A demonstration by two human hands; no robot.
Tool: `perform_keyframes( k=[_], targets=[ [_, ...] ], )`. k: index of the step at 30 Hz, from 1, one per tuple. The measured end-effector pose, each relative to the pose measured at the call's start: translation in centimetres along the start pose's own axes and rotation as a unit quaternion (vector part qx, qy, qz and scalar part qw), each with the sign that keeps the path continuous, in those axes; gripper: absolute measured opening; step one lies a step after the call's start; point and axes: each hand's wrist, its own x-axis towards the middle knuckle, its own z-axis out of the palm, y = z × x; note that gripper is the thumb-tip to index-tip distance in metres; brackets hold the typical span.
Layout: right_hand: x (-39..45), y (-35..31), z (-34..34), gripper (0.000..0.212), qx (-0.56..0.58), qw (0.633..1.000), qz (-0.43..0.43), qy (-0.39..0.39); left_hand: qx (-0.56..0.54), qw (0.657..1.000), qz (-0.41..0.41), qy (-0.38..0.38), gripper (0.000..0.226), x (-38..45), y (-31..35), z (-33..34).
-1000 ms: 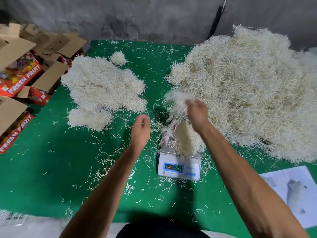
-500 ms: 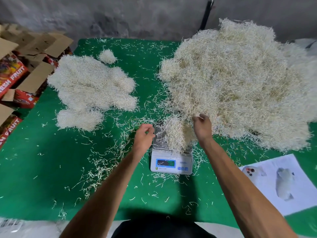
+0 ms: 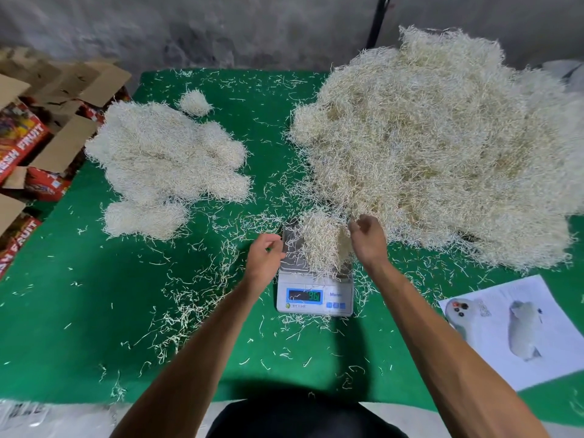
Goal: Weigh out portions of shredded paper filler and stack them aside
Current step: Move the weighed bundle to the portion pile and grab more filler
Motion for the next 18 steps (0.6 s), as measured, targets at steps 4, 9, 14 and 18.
perform_keyframes(
  k=[4, 9, 14, 18],
  targets=[
    [-0.3, 0.4, 0.1, 0.048, -0.013, 1.0, -0.008, -0.008, -0.005, 1.0, -0.017, -0.007, 0.029, -0.3, -0.3, 0.2],
    [-0.8, 0.9, 0.9, 0.065, -0.053, 0.998, -0.028, -0.016, -0.02, 0.999, -0.03, -0.001, 0.033, -0.1, -0.2, 0.2],
    [-1.4, 0.5, 1.8, 0.122, -0.341, 0.927, -0.129, -0.088, -0.06, 0.996, -0.068, -0.003, 0.04, 1.6, 0.2, 0.1],
    [-1.0, 0.7, 4.4, 0.115, -0.416, 0.894, -0.106, -0.126, -0.068, 0.992, -0.101, -0.013, 0.044, 3.2, 0.8, 0.4]
  ],
)
